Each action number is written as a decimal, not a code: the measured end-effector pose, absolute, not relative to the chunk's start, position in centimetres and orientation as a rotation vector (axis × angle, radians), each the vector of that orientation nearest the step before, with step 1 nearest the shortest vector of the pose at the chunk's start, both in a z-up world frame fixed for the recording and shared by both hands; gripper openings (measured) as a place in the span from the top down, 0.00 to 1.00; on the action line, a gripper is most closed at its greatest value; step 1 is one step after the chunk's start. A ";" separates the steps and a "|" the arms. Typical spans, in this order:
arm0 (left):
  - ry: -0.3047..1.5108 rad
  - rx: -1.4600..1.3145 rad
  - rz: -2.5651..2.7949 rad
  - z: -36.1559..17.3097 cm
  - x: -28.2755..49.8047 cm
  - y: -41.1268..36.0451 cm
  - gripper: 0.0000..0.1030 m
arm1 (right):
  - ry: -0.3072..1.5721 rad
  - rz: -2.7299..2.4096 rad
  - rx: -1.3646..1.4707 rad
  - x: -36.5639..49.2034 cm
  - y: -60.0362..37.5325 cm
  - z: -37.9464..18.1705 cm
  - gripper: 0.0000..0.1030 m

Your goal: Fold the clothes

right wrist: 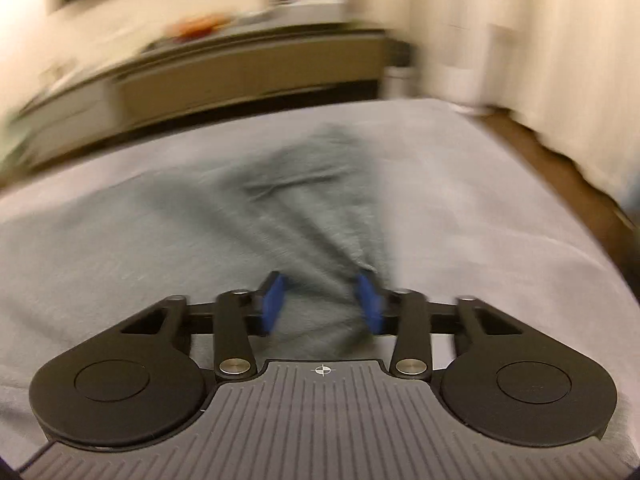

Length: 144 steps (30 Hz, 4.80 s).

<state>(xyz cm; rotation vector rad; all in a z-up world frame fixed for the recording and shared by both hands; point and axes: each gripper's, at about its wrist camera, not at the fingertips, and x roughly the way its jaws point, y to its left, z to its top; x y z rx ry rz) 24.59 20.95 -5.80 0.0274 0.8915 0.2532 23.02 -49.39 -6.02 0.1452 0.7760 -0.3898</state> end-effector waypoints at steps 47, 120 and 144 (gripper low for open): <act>0.747 -0.286 -0.144 -3.5 5.5 29.8 0.64 | 0.834 0.314 -0.380 33.4 22.0 -1.2 0.91; 0.957 -0.037 0.259 -3.6 23.9 23.1 0.50 | 0.842 -0.305 0.132 11.5 -48.2 -5.5 0.36; 0.969 0.020 0.254 -3.3 25.5 23.3 0.50 | 0.938 -0.366 0.089 28.9 -56.9 -2.7 0.48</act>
